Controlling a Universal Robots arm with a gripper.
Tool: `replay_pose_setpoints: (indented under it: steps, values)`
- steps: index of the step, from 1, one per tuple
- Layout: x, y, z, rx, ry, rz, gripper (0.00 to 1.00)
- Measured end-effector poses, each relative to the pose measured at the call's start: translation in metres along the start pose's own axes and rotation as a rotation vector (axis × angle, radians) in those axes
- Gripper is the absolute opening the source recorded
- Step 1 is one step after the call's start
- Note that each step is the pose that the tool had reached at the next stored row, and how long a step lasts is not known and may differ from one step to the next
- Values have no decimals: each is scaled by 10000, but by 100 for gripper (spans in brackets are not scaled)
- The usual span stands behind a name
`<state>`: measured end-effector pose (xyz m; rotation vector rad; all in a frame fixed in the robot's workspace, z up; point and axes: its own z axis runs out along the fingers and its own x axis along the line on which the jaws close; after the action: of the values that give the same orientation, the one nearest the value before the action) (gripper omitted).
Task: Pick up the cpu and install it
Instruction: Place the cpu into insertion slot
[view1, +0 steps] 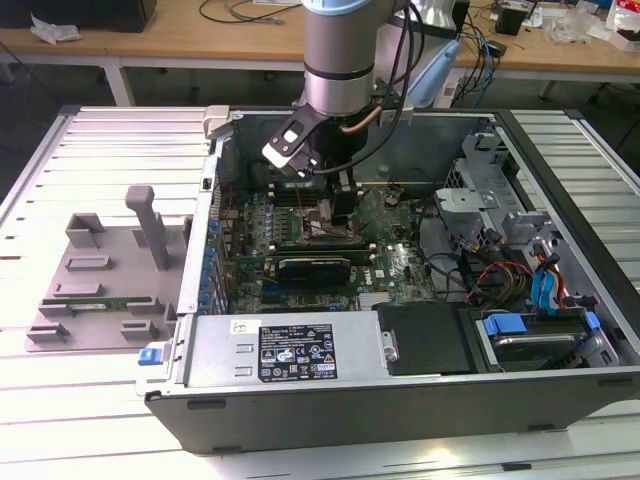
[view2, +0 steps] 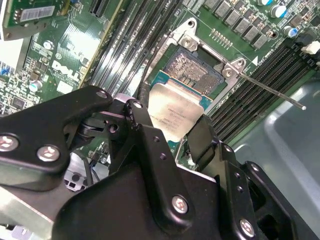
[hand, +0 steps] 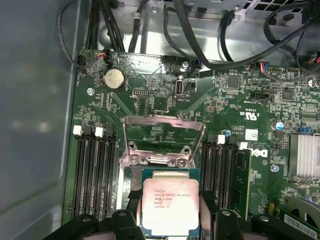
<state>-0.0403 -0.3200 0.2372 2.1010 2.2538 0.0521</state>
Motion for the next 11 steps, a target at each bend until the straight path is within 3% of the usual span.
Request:
replay_pose_setpoints:
  steps: [11]
  values:
    - [47, -50, 87, -5, 0, -40, 55]
